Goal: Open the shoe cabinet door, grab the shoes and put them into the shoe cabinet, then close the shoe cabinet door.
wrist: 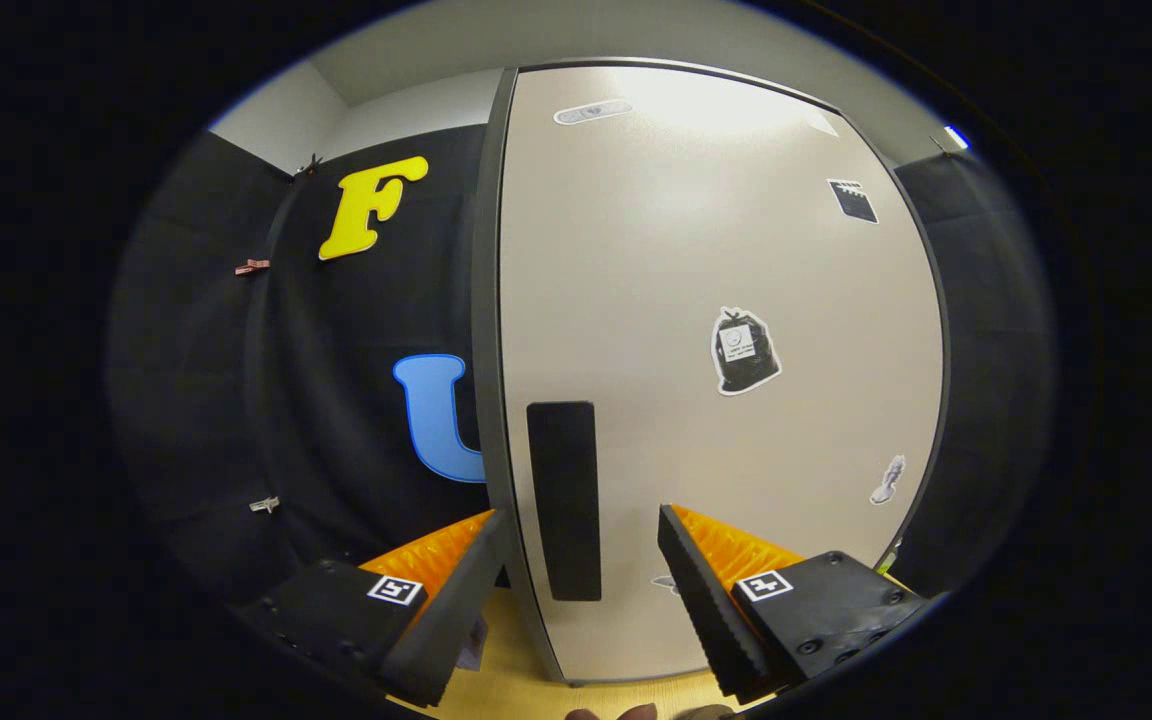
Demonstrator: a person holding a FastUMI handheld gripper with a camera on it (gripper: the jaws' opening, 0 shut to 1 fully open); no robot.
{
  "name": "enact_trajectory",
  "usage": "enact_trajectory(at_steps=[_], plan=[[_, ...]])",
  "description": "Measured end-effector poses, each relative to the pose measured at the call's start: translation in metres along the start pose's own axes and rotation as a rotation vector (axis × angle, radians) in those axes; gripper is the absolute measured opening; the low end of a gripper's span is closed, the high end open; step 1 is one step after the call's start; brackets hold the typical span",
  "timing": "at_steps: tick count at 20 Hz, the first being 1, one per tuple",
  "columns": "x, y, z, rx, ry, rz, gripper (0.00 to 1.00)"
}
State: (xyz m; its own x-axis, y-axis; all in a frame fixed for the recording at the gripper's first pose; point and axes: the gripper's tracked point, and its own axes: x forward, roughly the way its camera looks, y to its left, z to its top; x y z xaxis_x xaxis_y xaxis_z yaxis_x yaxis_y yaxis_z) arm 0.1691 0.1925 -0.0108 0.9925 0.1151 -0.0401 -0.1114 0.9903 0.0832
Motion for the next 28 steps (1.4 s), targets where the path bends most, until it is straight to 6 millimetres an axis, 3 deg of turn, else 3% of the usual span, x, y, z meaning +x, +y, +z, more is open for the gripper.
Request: enact_trajectory(at_steps=[3,6,7,8,9,12,17,20,24,28], plan=[[0.017,0.003,-0.008,-0.018,0.011,0.004,0.94],[0.017,0.004,-0.008,-0.05,-0.03,-0.015,0.51],[0.018,0.001,-0.009,-0.089,-0.029,-0.034,0.5],[0.01,0.003,-0.003,-0.093,-0.045,-0.036,0.43],[0.021,0.0,-0.011,-0.078,-0.024,-0.041,0.36],[0.02,0.001,-0.01,-0.027,0.001,-0.032,0.22],[0.005,0.001,-0.01,-0.009,0.031,0.008,0.22],[-0.029,0.0,-0.009,0.006,0.029,0.039,0.22],[-0.077,-0.017,-0.003,0.025,0.021,0.068,0.22],[-0.109,-0.03,0.001,0.029,0.034,0.108,0.22]])
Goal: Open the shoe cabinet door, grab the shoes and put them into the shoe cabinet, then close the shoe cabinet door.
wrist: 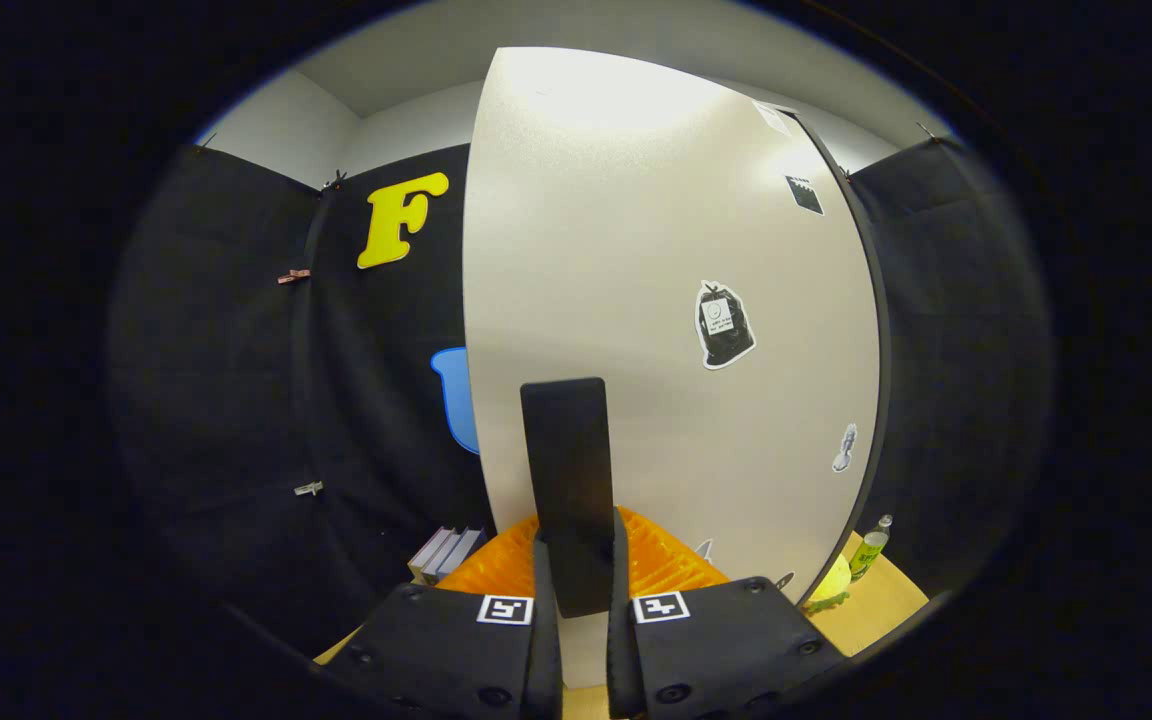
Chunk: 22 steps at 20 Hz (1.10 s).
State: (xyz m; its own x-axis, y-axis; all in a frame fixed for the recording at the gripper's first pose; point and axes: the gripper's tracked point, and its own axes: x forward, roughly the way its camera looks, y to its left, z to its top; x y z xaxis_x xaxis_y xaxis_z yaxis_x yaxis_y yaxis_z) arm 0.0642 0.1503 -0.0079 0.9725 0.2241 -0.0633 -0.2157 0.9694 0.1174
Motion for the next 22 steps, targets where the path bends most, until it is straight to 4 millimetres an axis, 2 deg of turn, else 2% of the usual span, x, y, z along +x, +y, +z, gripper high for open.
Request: enact_trajectory(at_steps=[4,9,22], plan=[[-0.033,-0.014,0.004,-0.005,0.005,0.035,0.21],[-0.055,-0.027,0.008,0.005,0.016,0.058,0.21],[-0.086,-0.076,0.012,0.023,0.011,-0.042,0.2]])
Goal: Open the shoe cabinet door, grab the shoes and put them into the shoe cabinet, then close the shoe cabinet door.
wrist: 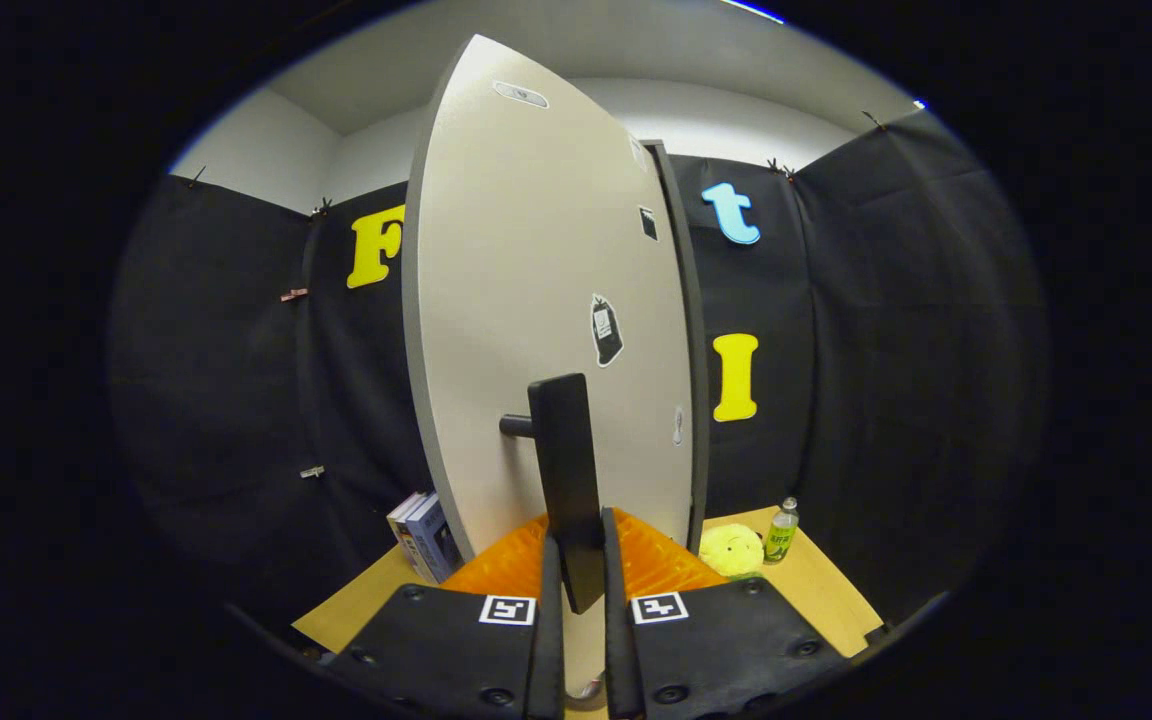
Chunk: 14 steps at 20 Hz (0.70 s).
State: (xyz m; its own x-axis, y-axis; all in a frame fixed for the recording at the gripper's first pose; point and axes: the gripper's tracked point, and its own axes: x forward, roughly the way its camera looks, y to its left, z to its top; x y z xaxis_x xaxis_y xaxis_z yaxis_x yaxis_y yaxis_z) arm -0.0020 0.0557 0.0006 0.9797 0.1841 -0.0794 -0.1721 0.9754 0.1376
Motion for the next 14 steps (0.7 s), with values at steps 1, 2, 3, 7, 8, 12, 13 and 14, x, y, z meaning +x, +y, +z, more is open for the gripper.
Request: enact_trajectory(at_steps=[1,2,3,7,8,12,13,14], plan=[[-0.001,-0.004,0.001,0.002,0.0,-0.007,0.2],[-0.002,-0.005,0.0,0.005,0.004,-0.012,0.2],[-0.003,-0.007,0.0,0.01,0.005,-0.019,0.2],[-0.009,-0.026,0.002,-0.014,0.004,-0.054,0.19],[-0.008,-0.03,0.003,-0.013,-0.001,-0.06,0.19],[-0.01,-0.041,0.005,0.001,-0.007,-0.087,0.19],[-0.011,-0.047,0.005,-0.01,-0.006,-0.105,0.17],[-0.014,-0.052,0.006,-0.023,-0.006,-0.12,0.14]])
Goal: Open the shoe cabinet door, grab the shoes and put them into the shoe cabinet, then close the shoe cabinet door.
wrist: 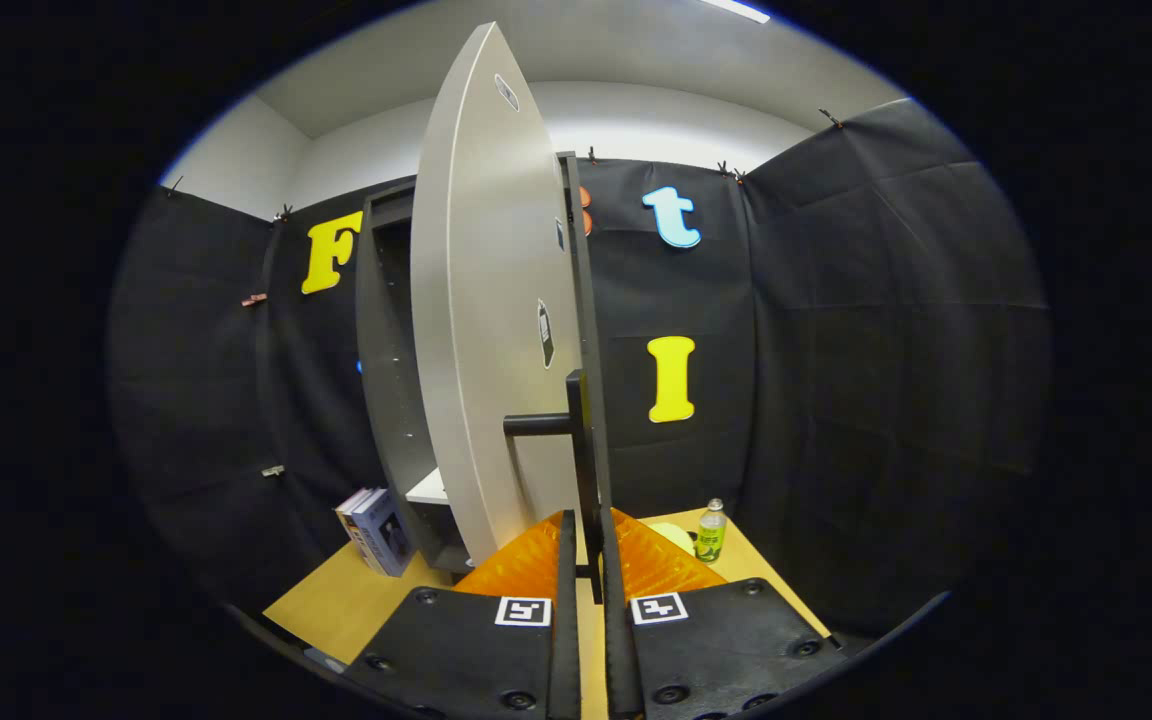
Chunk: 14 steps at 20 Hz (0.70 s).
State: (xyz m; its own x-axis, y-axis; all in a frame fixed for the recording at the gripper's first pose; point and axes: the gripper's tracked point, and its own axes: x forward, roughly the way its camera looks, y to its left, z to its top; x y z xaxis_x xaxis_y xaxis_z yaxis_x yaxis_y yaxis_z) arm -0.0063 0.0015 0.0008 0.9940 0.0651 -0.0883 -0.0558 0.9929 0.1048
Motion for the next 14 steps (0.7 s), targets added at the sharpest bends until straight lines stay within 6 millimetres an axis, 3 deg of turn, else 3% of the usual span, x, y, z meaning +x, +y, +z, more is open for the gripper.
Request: enact_trajectory(at_steps=[2,6,12,14], plan=[[0.0,-0.01,0.003,0.006,-0.01,-0.015,0.14],[0.001,-0.003,0.005,0.042,-0.019,0.007,0.14],[-0.004,-0.019,0.007,-0.012,-0.022,-0.037,0.14],[-0.008,-0.015,0.008,0.008,-0.024,-0.045,0.14]])
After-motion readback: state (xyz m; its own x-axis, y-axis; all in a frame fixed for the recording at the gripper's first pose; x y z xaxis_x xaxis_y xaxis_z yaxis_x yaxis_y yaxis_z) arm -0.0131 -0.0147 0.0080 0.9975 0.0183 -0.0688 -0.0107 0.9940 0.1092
